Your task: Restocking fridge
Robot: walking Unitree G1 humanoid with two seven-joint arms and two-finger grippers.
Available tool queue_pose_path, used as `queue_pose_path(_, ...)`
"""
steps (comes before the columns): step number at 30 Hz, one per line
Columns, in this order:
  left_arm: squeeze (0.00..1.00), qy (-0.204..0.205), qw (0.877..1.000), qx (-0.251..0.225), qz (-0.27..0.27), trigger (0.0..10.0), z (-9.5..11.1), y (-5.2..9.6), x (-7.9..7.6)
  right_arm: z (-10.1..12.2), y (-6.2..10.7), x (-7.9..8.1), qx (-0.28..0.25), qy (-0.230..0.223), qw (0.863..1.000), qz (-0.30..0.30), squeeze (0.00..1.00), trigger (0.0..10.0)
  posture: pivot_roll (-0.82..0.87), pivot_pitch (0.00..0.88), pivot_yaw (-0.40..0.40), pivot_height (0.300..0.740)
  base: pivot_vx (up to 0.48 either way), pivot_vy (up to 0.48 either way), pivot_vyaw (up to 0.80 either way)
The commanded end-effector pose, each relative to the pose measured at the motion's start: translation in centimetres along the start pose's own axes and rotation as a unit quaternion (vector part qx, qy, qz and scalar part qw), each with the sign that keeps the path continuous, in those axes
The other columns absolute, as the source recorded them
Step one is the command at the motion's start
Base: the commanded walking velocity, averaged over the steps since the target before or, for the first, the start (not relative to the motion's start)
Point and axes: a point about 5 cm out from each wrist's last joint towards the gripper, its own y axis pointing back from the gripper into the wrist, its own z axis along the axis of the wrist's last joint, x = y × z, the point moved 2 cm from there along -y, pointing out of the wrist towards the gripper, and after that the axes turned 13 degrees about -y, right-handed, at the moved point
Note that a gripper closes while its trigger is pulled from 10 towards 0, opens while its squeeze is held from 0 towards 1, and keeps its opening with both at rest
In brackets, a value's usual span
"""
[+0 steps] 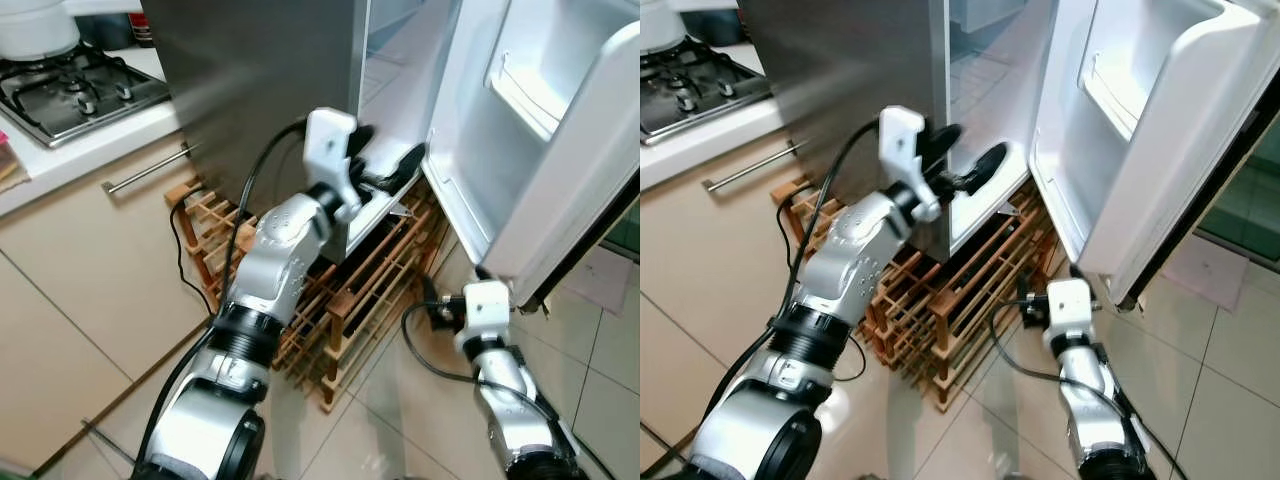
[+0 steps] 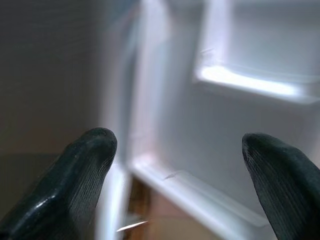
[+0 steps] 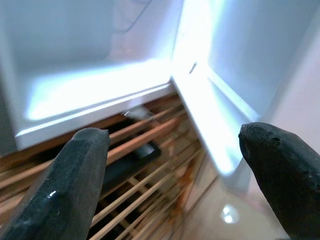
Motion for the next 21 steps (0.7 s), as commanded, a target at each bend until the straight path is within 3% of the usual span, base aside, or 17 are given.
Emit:
queue_pose_path(1,0.0,-0.05,0.998,0.028,0.032,10.0,-1.2,0.9,1.0,0.3,-0.6,-0.9,0.004,0.004,1.0,-0.017,0.08,10.0,-0.08,0.0,0.047,0.74,0.0,0.0,0.0)
queue_pose_path(4,0.0,-0.1,0.991,0.066,0.062,10.0,-3.0,2.3,2.2,1.1,-1.4,-1.5,-0.005,0.012,1.0,-0.026,0.07,10.0,-0.07,0.0,0.047,0.74,0.0,0.0,0.0)
queue_pose_path(5,0.0,-0.108,0.987,0.089,0.079,10.0,-4.2,3.2,3.0,1.3,-1.7,-2.0,-0.006,0.016,0.999,-0.035,0.07,10.0,-0.07,0.0,0.046,0.74,0.0,0.0,0.0)
queue_pose_path(8,0.0,-0.116,0.983,0.106,0.093,10.0,-5.0,4.0,3.6,1.5,-1.9,-2.3,-0.006,0.018,0.999,-0.041,0.07,10.0,-0.07,0.0,0.046,0.74,0.0,0.0,0.0)
queue_pose_path(12,0.0,-0.168,0.946,0.206,0.187,10.0,-8.8,8.4,7.0,1.8,-2.4,-3.1,-0.007,0.024,0.998,-0.053,0.07,10.0,-0.06,0.0,0.046,0.74,0.0,0.0,0.0)
queue_pose_path(13,0.0,-0.168,0.946,0.206,0.187,10.0,-8.8,8.4,7.0,1.8,-2.4,-3.1,-0.007,0.024,0.998,-0.053,0.07,10.0,-0.06,0.0,0.046,0.74,0.0,0.0,0.0)
queue_pose_path(15,0.0,-0.177,0.932,0.232,0.215,10.0,-9.9,10.3,7.8,1.9,-2.6,-3.5,-0.007,0.027,0.998,-0.059,0.07,10.0,-0.06,0.0,0.045,0.74,0.0,0.0,0.0)
queue_pose_path(17,0.0,-0.181,0.929,0.236,0.221,10.0,-10.2,10.7,8.0,1.9,-2.6,-3.6,-0.007,0.028,0.998,-0.06,0.07,10.0,-0.06,0.0,0.045,0.74,0.0,0.0,0.0)
queue_pose_path(19,0.0,-0.179,0.926,0.246,0.226,10.0,-10.6,11.4,8.0,2.0,-2.6,-4.3,-0.005,0.034,0.997,-0.069,0.07,10.0,-0.06,0.0,0.043,0.74,0.0,0.0,0.0)
queue_pose_path(21,0.0,-0.169,0.922,0.258,0.233,10.0,-11.4,12.6,8.0,2.2,-2.5,-5.9,-0.001,0.048,0.995,-0.09,0.07,10.0,-0.05,0.0,0.041,0.74,0.0,0.0,0.0)
